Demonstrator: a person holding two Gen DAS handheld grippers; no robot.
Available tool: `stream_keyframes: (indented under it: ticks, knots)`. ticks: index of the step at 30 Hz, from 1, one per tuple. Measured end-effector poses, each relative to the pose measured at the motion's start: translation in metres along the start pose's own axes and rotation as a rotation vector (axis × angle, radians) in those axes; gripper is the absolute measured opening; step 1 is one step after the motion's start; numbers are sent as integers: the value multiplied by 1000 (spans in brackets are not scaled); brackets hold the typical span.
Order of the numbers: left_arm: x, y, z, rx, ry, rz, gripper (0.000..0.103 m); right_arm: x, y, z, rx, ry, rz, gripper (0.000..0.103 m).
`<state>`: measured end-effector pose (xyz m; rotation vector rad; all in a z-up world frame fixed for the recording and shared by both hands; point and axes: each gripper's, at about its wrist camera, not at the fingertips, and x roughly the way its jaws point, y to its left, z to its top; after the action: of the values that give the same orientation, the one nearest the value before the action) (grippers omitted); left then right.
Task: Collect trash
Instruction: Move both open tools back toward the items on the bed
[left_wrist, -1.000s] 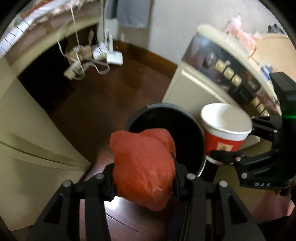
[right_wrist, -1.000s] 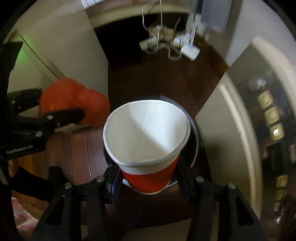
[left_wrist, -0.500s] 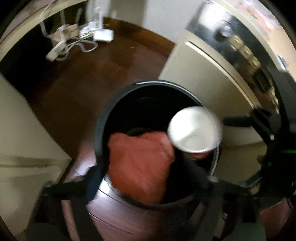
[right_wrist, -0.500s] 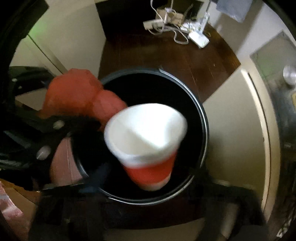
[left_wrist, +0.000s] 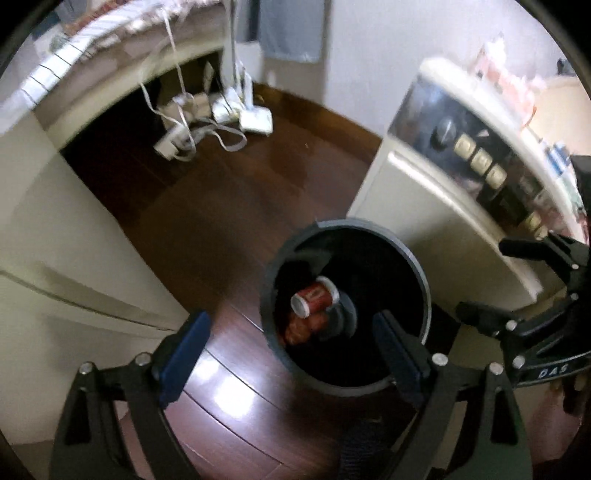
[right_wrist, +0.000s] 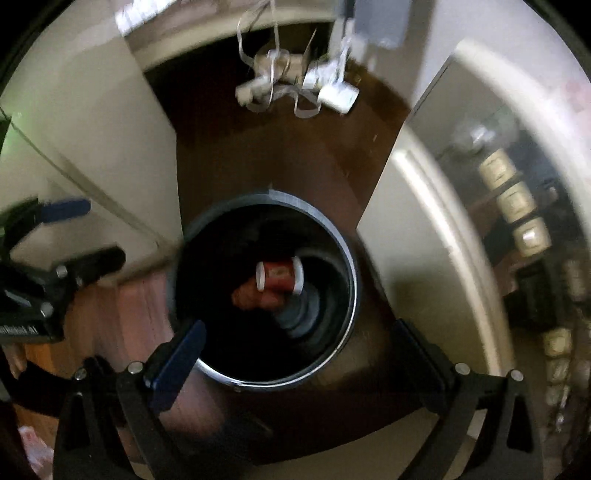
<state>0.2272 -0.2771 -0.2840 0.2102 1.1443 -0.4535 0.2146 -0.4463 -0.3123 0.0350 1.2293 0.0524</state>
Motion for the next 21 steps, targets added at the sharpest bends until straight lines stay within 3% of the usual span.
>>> stream_keyframes:
  ticks: [6, 10, 21]
  knots:
    - [-96, 15, 6, -39, -160, 73, 91, -121, 39, 7, 27, -199, -10, 102]
    - [-167, 39, -10, -76, -266, 119, 91, -185, 83, 7, -4, -291, -16, 102]
    - [-304, 114, -67, -201, -466, 268, 97, -291, 233, 13, -172, -455, 43, 102]
